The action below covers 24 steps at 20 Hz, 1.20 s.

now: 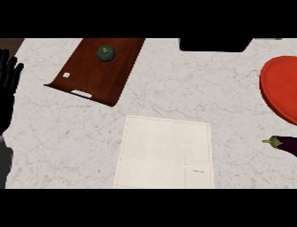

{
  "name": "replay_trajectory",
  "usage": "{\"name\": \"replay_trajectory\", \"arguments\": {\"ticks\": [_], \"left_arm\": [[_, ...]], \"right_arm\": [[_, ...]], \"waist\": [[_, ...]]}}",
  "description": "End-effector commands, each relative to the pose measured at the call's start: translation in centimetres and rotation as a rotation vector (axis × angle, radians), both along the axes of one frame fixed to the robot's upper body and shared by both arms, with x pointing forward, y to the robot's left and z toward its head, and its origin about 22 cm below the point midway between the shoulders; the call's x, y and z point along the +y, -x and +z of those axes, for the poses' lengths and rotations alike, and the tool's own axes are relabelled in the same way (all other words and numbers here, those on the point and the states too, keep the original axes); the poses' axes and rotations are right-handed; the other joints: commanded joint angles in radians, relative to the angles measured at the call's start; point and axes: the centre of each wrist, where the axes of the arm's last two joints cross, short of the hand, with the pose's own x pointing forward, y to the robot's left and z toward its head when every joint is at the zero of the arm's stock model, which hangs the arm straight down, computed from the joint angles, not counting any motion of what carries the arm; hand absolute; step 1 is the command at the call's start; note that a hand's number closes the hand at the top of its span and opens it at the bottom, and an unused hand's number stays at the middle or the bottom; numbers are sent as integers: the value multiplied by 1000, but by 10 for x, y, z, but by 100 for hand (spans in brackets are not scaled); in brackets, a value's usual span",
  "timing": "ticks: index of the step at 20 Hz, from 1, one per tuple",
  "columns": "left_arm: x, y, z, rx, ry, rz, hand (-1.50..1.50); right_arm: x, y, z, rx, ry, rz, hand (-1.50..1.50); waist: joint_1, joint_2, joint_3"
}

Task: Pick the pear from the placemat and place it in the bowl

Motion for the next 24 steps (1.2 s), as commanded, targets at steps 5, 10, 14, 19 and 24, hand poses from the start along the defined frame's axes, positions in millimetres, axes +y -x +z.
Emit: {"name": "replay_trajectory", "arguments": {"ticks": [5,10,14,19,24], "left_arm": [[-7,-5,2,2,-7,-24,0],[-16,-8,0,4,-1,-32,0],[-12,-14,8,-3,-21,-36,0],[-14,-12,3,19,-27,-35,0],[-5,-12,-5,6,-25,-33,0]], "right_arm": [[-2,0,11,107,-199,280,150],[7,-9,18,148,-163,310,150],[24,-28,14,209,-139,370,150],[34,-36,-14,312,-113,418,150],[62,-61,-65,343,-88,413,150]], "waist": [[23,-6,-7],[30,-2,-8],[32,-5,-10],[18,-10,-10],[24,-6,-11]]}}
